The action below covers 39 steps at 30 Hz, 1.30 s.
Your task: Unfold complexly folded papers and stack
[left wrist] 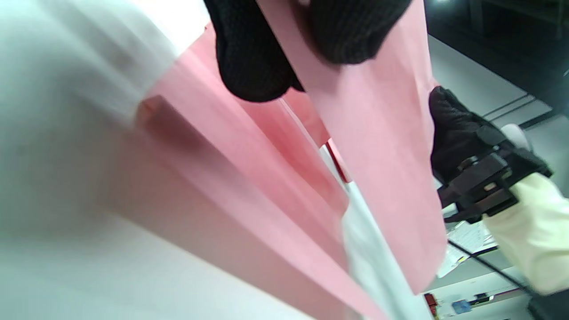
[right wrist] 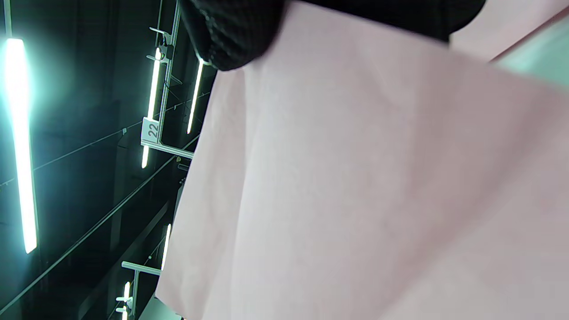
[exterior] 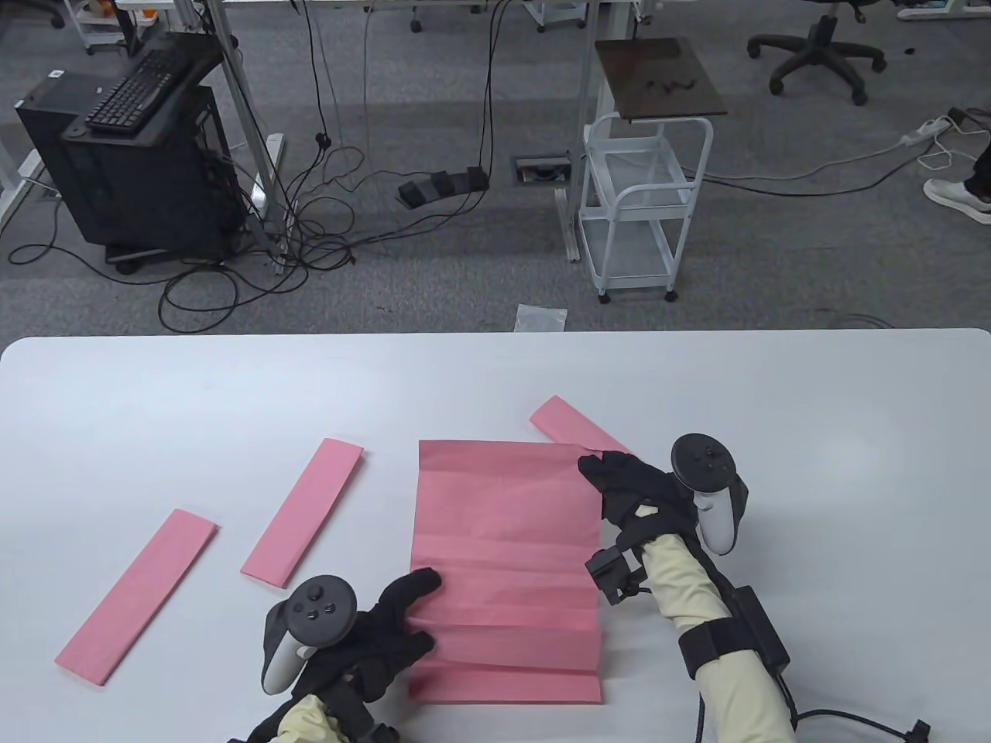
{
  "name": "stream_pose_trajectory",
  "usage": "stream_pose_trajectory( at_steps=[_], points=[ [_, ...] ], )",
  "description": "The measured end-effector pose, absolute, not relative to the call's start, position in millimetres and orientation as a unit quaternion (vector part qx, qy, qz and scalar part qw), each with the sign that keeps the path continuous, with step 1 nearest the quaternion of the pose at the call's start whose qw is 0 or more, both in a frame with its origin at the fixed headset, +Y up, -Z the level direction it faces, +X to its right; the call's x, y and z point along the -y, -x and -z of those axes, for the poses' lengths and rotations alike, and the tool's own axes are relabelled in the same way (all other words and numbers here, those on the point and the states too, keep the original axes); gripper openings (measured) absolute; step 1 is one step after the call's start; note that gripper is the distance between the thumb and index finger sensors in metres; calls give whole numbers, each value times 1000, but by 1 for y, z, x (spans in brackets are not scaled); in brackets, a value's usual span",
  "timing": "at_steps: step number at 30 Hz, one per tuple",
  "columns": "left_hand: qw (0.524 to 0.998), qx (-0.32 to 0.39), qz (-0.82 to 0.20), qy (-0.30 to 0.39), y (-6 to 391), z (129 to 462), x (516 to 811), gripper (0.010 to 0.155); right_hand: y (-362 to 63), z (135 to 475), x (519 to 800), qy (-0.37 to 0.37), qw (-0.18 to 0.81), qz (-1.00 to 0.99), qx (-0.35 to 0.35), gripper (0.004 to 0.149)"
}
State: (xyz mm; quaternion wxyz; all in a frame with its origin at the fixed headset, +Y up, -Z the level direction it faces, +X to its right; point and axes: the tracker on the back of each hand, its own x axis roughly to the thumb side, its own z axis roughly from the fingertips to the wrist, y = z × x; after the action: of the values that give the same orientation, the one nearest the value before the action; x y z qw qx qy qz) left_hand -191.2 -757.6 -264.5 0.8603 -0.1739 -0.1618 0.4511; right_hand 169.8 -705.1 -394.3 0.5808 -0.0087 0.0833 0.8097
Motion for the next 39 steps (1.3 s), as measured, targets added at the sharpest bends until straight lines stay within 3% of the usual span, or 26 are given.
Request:
stream_pose_trajectory(
  at_steps=[2,8,16,22,28,33,36,39],
  points=[
    [879,160,-424,149,189,262,756,36,-169,394,706,8,574,-815,-84,40],
    [917,205,-324,114,181,258,747,37,-168,397,715,24,574,-813,-90,40],
    [908,215,-302,195,184,262,756,40,-159,401,735,36,559,-822,-105,40],
    [881,217,-327,263,179,265,772,55,-155,403,741,32,548,-828,-114,40],
    [899,230,-241,285,162,266,776,42,-151,405,745,25,531,-838,-123,41],
    [900,215,-178,334,152,263,792,79,-148,405,750,30,514,-848,-127,43],
    [900,190,-142,366,151,264,805,85,-146,403,750,34,502,-857,-112,49],
    [903,186,-130,366,152,264,807,85,-139,396,745,-21,466,-877,-113,71]
  ],
)
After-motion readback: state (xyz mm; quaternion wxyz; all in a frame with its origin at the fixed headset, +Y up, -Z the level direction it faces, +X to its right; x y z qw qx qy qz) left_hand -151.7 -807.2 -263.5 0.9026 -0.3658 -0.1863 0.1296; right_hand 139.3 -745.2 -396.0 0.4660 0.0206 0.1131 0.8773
